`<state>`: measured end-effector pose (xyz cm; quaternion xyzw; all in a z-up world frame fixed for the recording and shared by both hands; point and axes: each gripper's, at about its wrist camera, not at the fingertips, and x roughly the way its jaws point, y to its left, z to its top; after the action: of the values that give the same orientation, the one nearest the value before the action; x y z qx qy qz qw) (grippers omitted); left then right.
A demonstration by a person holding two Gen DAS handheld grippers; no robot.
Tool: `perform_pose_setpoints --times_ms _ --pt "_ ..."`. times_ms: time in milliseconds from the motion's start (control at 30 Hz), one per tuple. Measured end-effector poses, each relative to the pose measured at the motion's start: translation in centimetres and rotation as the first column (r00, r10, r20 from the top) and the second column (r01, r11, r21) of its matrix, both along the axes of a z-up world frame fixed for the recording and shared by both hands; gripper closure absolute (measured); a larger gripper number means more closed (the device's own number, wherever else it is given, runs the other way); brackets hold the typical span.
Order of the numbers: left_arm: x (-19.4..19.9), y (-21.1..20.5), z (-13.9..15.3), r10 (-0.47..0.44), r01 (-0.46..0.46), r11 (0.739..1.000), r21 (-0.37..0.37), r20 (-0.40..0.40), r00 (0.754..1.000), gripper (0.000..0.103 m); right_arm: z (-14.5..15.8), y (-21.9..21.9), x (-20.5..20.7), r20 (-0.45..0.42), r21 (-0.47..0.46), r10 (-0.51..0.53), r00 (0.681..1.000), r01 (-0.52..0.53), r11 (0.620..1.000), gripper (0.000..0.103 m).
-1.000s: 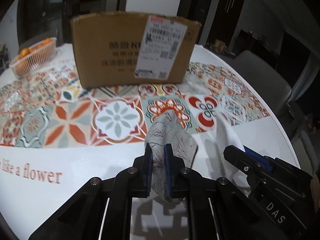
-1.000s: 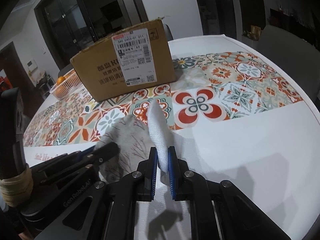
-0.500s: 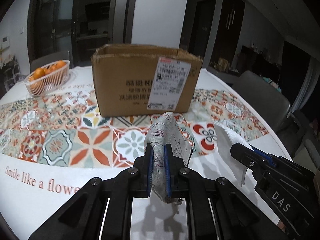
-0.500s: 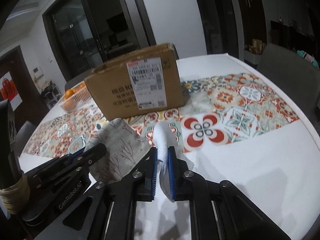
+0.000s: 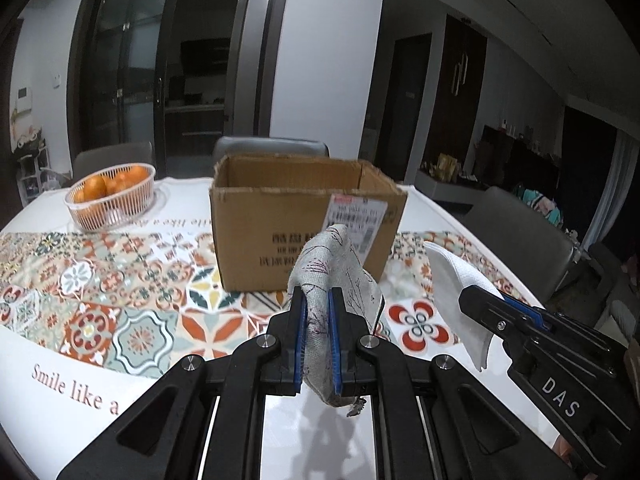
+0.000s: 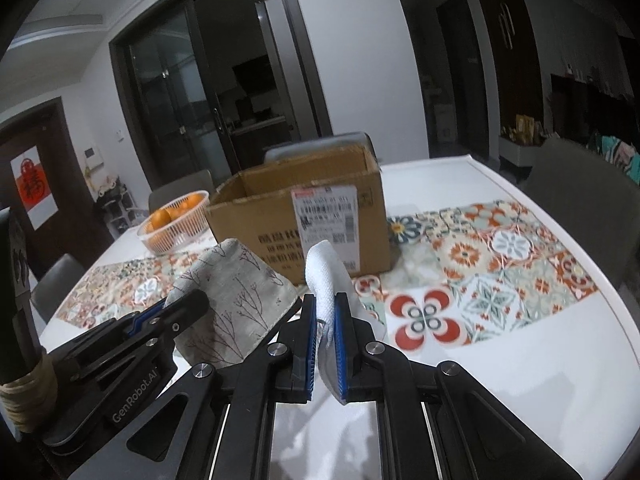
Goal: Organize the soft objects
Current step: 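Lift the floral cloth and white towel with both tools over the box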
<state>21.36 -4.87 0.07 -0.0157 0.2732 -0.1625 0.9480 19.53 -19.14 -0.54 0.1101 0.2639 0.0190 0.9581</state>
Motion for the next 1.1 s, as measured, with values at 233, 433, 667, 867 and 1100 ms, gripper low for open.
perform_pose_setpoints --times_ms 233,433,667,867,1100 --pt "0.4 0.6 1.9 0.009 -0.009 1.000 -0.009 0.060 0.998 0.091 1.8 0.5 0.6 0.052 -0.005 0.010 0.999 -0.010 1.000 0.093" --pt "1.2 1.1 3.6 0.020 -0.019 1.000 -0.010 0.108 0.994 0.091 3.3 0.7 1.4 0.099 -0.009 0.015 0.995 -0.014 1.000 0.093" --pt "2.2 1.5 5.3 0.028 -0.027 1.000 -0.004 0.150 0.988 0.091 4.9 1.0 2.6 0.143 -0.017 0.026 0.989 -0.024 1.000 0.093" --pt "3.4 1.7 6.2 0.032 -0.032 0.999 0.002 0.176 0.984 0.091 6.1 1.4 3.8 0.172 -0.031 0.037 0.984 -0.032 0.999 0.093" --pt "5.4 1.8 7.2 0.041 -0.044 0.999 0.011 0.205 0.978 0.091 7.4 1.5 5.9 0.193 -0.046 0.047 0.980 -0.039 0.998 0.093"
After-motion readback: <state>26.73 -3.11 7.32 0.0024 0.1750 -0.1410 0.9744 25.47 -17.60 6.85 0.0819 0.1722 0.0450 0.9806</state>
